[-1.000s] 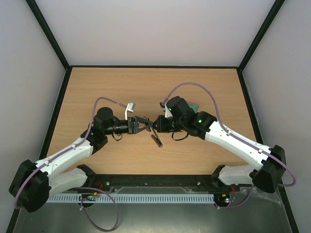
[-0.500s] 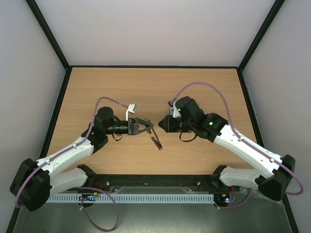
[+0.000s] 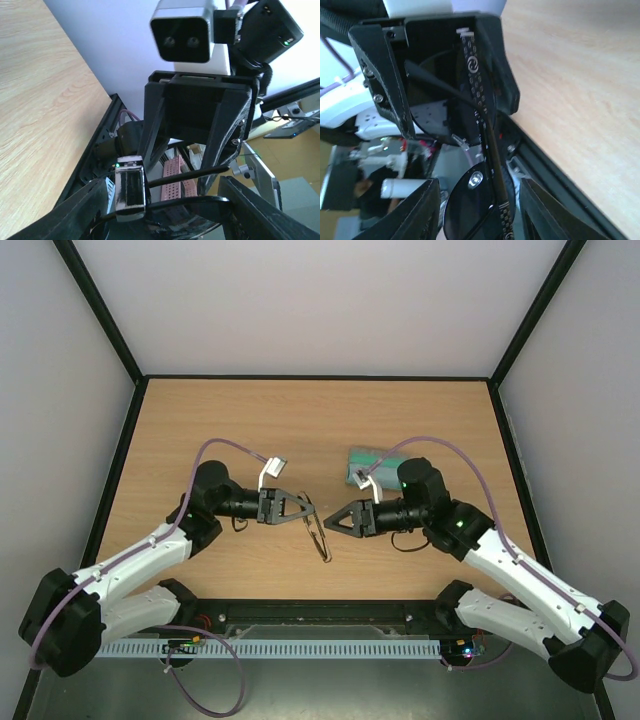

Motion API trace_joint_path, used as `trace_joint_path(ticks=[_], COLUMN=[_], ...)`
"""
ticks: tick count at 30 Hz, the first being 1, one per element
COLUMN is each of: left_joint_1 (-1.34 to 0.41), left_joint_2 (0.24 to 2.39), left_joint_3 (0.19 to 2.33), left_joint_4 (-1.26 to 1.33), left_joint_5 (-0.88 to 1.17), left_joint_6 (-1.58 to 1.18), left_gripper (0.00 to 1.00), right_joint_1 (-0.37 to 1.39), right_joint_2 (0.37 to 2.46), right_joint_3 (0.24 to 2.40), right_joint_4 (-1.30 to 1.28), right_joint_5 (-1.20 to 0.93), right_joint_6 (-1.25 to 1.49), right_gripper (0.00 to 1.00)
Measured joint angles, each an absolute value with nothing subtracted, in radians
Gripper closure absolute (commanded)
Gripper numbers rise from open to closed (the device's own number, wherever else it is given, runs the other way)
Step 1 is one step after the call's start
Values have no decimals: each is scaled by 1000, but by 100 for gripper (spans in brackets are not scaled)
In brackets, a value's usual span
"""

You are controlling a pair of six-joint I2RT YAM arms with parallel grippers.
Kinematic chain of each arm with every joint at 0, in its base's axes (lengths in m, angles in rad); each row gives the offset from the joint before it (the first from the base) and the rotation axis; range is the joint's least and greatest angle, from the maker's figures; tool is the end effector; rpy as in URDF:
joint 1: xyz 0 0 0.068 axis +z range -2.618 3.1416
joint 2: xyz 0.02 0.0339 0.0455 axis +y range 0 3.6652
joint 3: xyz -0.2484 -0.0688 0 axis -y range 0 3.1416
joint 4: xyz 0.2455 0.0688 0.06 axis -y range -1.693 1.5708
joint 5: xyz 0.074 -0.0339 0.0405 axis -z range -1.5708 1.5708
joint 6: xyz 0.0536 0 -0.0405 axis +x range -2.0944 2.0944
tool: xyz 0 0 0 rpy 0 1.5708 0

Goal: Organize the sunglasses
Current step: Fold the sunglasses.

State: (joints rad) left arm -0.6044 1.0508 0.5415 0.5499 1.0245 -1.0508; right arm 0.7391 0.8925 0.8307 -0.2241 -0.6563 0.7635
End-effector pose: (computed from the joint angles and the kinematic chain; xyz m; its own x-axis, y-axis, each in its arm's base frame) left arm 0.1730 -0.1752 0.2659 -0.8493 0.0386 -0.5266 0.5247 -0.0487 -0.8499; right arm 0.1440 0.1755 0.3188 -0.8188 -0.0051 -0.5741 -0.5540 0.2695 0.7877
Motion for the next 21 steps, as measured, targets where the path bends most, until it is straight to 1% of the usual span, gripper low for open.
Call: trace_joint_path(ticks=[3, 9, 16, 21], left_joint_1=[-608, -633, -648, -648], left_joint_2=[1054, 1086, 1099, 1102], left_joint_3=[542, 542, 542, 542], left_joint_4=[577, 624, 645, 645], left_joint_5=[1050, 1075, 1077, 1077], left_joint_6=[-1065, -1090, -1107, -1109], left_gripper=[39, 39, 39, 39], right_joint_1=[739, 739, 739, 739], right_joint_2=[891, 902, 956, 943], right_joint_3=[796, 793, 793, 793], right_joint_4=[-159, -68, -54, -77], right_joint_5=[-744, -826, -847, -846], right_joint_6=[799, 830, 818, 788], right_gripper=[58, 62, 63, 63])
